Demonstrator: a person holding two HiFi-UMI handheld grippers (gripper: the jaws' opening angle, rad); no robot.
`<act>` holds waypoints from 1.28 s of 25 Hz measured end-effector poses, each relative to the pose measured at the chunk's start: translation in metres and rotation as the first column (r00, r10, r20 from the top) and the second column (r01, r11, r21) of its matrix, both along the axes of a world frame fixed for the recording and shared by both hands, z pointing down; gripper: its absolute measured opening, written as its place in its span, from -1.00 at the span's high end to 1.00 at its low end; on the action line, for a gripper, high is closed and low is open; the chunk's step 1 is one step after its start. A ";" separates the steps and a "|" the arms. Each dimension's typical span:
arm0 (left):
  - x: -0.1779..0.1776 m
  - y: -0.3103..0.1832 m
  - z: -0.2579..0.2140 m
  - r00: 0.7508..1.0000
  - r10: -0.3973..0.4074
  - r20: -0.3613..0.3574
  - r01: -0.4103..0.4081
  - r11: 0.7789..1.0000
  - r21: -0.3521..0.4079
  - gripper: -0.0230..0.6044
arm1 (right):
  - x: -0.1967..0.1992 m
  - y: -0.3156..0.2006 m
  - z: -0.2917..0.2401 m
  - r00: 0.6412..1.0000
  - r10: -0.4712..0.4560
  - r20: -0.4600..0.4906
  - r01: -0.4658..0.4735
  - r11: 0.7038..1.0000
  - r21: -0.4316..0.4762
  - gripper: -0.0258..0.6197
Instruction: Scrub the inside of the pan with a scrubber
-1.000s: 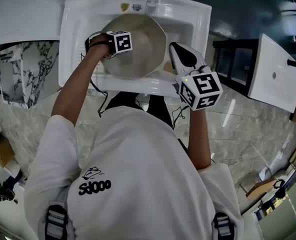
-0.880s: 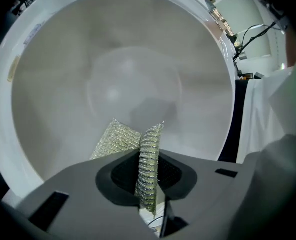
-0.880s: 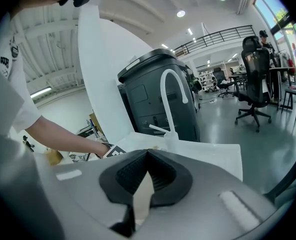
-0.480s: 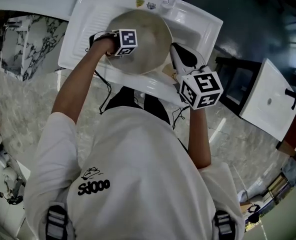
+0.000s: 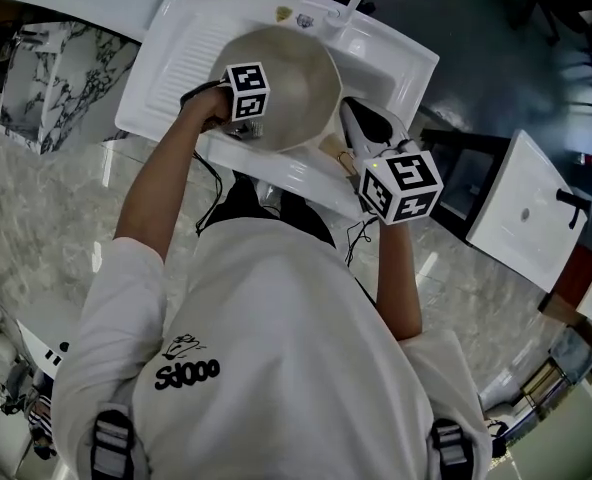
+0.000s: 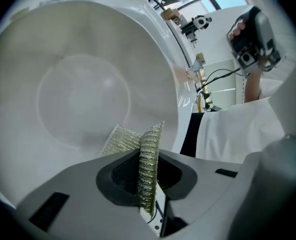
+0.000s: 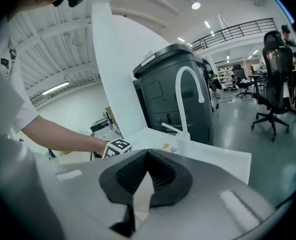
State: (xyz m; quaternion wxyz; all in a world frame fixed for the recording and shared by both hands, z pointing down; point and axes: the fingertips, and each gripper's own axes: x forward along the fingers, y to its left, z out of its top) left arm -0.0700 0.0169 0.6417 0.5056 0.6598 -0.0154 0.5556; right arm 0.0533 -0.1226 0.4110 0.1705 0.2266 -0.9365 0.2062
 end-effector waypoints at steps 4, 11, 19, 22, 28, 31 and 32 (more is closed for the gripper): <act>0.006 -0.008 -0.017 0.986 -0.109 -0.129 0.117 0.991 0.059 0.72 | -0.005 -0.004 -0.006 1.000 0.011 -0.012 -0.011 1.000 0.020 0.89; 0.016 -0.029 -0.077 0.911 -0.111 -0.398 0.234 0.932 0.276 0.72 | -0.022 -0.016 -0.033 0.998 0.061 -0.015 -0.059 0.993 0.101 0.89; 0.008 -0.088 -0.171 0.846 -0.011 -0.533 0.391 0.692 0.607 0.72 | -0.035 -0.029 -0.086 0.995 0.101 0.011 -0.100 0.963 0.251 0.89; -0.003 -0.109 -0.205 0.842 0.018 -0.539 0.433 0.574 0.695 0.72 | -0.036 -0.038 -0.104 0.993 0.120 0.020 -0.121 0.946 0.302 0.89; -0.033 -0.146 -0.273 0.824 0.053 -0.564 0.529 0.287 0.799 0.72 | -0.037 -0.050 -0.143 0.990 0.135 0.044 -0.142 0.906 0.398 0.89; -0.045 -0.161 -0.303 0.838 0.049 -0.543 0.532 0.147 0.834 0.72 | -0.037 -0.055 -0.162 0.990 0.137 0.045 -0.142 0.881 0.452 0.89; -0.048 -0.165 -0.311 0.852 0.046 -0.521 0.515 0.100 0.852 0.72 | -0.037 -0.056 -0.168 0.990 0.136 0.043 -0.140 0.873 0.467 0.89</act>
